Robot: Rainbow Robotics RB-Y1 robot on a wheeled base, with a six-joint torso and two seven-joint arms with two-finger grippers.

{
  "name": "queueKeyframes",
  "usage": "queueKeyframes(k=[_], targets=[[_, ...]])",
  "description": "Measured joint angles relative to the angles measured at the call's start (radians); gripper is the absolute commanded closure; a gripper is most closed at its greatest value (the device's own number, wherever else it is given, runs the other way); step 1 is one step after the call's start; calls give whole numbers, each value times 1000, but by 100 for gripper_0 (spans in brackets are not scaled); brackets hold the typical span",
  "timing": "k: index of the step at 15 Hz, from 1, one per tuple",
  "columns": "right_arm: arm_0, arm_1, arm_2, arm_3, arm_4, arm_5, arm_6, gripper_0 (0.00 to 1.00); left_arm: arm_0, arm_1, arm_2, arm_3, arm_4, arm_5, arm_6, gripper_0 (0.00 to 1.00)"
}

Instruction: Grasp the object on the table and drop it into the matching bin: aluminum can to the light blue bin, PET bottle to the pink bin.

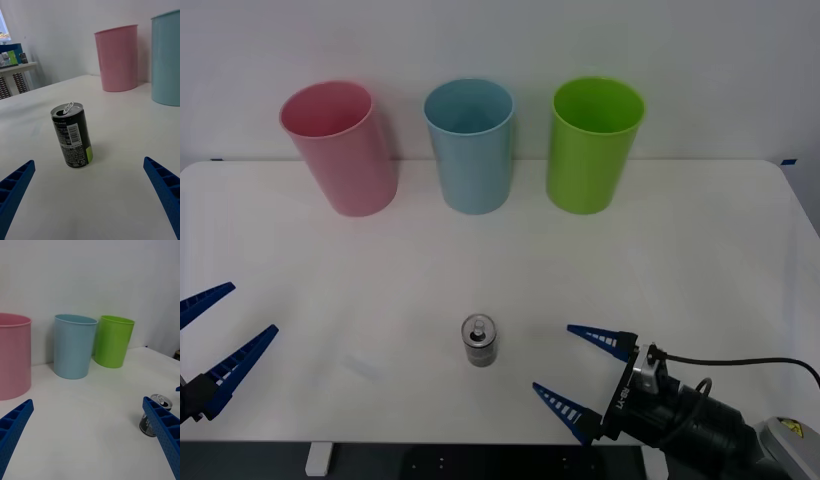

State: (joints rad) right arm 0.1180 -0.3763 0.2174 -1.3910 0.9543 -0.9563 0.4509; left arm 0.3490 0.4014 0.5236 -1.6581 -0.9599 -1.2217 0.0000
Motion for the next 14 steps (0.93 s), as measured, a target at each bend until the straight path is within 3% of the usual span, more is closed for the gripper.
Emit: queueKeyframes(k=[4,10,14], targets=[[-22,20,63,0,2,71,20,0,0,0,0,0,0,0,0,0],[-45,95,90,0,97,165,26,0,0,0,0,0,0,0,0,0],[-75,99,162,0,101,252,25,0,0,0,0,0,0,0,0,0]])
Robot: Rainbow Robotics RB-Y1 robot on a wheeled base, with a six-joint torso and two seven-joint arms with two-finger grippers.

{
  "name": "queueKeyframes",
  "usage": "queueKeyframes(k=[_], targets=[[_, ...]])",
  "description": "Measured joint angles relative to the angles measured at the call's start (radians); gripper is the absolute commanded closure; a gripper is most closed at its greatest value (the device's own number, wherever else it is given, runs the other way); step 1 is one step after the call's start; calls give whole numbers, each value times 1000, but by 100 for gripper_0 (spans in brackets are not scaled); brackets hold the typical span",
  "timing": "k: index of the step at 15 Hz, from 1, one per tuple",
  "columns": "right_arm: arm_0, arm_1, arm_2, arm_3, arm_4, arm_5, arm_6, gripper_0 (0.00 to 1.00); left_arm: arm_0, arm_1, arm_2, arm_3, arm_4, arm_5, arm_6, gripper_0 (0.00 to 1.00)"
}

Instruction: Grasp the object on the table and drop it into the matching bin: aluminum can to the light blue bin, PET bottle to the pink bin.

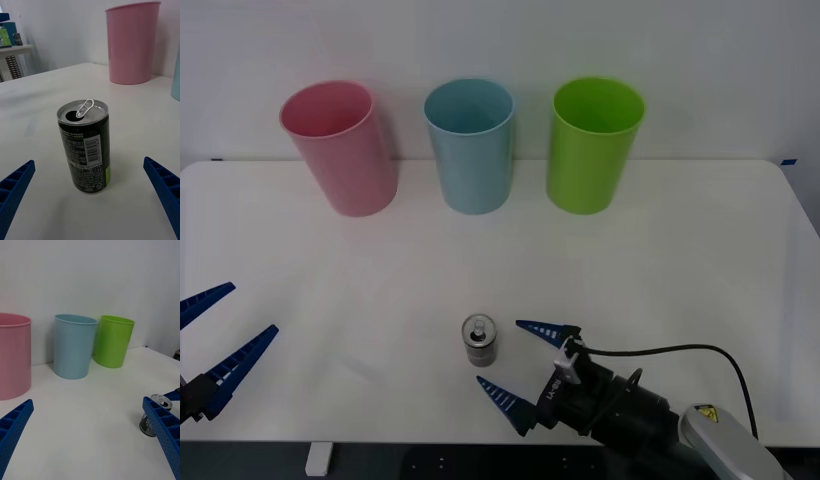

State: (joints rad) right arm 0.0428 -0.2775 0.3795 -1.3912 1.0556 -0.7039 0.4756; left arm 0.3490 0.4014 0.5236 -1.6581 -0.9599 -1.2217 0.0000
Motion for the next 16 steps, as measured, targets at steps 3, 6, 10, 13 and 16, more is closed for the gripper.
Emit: queueKeyframes(k=[3,6,10,13,16], targets=[[-21,2,37,0,0,49,-1,0,0,0,0,0,0,0,0,0],[-39,7,67,1,0,96,-4,0,0,0,0,0,0,0,0,0],[-65,16,107,1,0,161,-12,0,0,0,0,0,0,0,0,0],[-74,24,122,0,1,198,-12,0,0,0,0,0,0,0,0,0],[-83,24,142,0,1,232,-13,0,0,0,0,0,0,0,0,0]])
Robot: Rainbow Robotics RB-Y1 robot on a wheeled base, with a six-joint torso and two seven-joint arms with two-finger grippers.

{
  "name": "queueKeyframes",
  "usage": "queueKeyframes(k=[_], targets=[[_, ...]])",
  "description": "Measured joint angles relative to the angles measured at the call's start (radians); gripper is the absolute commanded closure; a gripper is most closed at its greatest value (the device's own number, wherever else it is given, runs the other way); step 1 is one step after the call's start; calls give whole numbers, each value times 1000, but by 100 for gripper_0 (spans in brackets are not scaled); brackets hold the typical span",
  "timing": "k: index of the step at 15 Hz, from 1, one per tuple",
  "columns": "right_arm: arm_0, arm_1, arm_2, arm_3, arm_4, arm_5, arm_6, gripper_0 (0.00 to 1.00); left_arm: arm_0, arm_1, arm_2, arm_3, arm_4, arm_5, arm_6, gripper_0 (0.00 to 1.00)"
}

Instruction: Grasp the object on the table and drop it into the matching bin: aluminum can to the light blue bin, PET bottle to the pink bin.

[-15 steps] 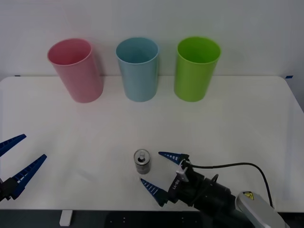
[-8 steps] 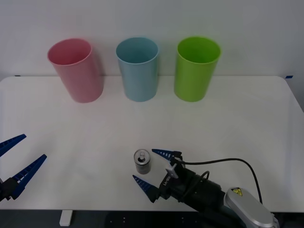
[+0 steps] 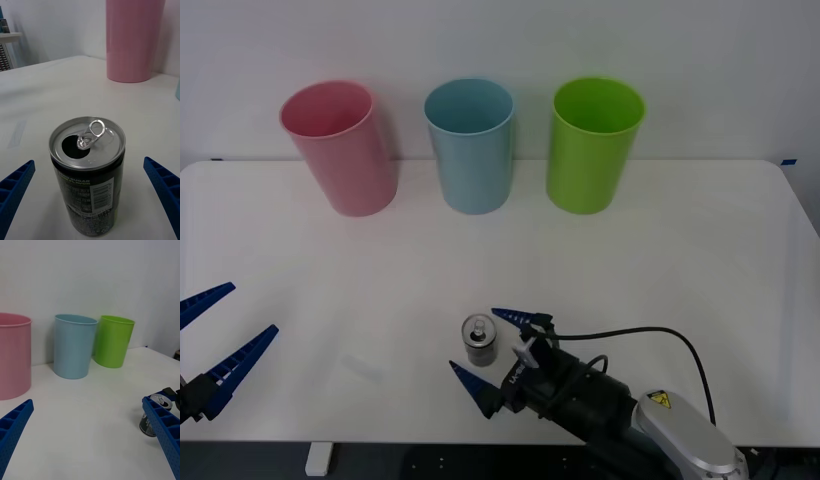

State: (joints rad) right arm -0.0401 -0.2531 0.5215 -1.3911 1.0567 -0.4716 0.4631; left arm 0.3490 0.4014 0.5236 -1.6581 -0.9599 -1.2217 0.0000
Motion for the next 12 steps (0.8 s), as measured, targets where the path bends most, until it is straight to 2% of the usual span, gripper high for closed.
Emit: queueKeyframes(k=[4,5,6,7,9,12], targets=[[-4,3,13,0,0,10,0,0,0,0,0,0,0,0,0,0],[-5,3,16,1,0,12,2,24,0,0,0,0,0,0,0,0],[-6,5,18,0,1,15,4,66,0,0,0,0,0,0,0,0],[-7,7,21,0,1,19,6,91,0,0,0,0,0,0,0,0],[-7,11,24,1,1,31,6,99,0,0,0,0,0,0,0,0],[-9,15,29,1,8,40,7,100,0,0,0,0,0,0,0,0]])
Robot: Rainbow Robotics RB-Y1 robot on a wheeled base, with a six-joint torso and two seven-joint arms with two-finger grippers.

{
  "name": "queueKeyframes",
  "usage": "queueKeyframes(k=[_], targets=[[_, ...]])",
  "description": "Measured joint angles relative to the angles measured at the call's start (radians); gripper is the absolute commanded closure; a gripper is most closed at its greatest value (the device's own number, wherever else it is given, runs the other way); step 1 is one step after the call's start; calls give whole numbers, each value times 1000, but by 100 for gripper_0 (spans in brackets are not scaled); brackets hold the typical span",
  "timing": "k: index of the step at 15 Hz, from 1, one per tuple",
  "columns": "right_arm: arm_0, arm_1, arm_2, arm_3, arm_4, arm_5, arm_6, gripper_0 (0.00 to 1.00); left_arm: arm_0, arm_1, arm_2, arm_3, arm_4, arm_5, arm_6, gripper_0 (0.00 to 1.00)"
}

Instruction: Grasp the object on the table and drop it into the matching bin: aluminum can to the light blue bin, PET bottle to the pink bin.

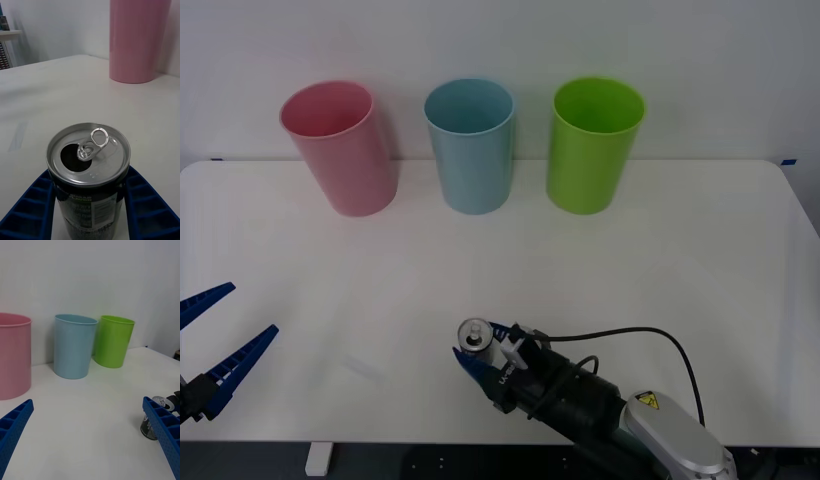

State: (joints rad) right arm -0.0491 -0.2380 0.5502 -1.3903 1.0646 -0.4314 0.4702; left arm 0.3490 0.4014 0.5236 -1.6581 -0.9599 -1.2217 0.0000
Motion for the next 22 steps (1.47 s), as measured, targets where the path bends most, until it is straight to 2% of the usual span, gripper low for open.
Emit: queueKeyframes(k=[10,15,22], targets=[[3,-13,-18,-11,-1,-50,-27,100,0,0,0,0,0,0,0,0],[68,-125,-24,-185,-7,-47,-172,100,0,0,0,0,0,0,0,0],[150,-248,-123,-406,-5,-56,-377,100,0,0,0,0,0,0,0,0]])
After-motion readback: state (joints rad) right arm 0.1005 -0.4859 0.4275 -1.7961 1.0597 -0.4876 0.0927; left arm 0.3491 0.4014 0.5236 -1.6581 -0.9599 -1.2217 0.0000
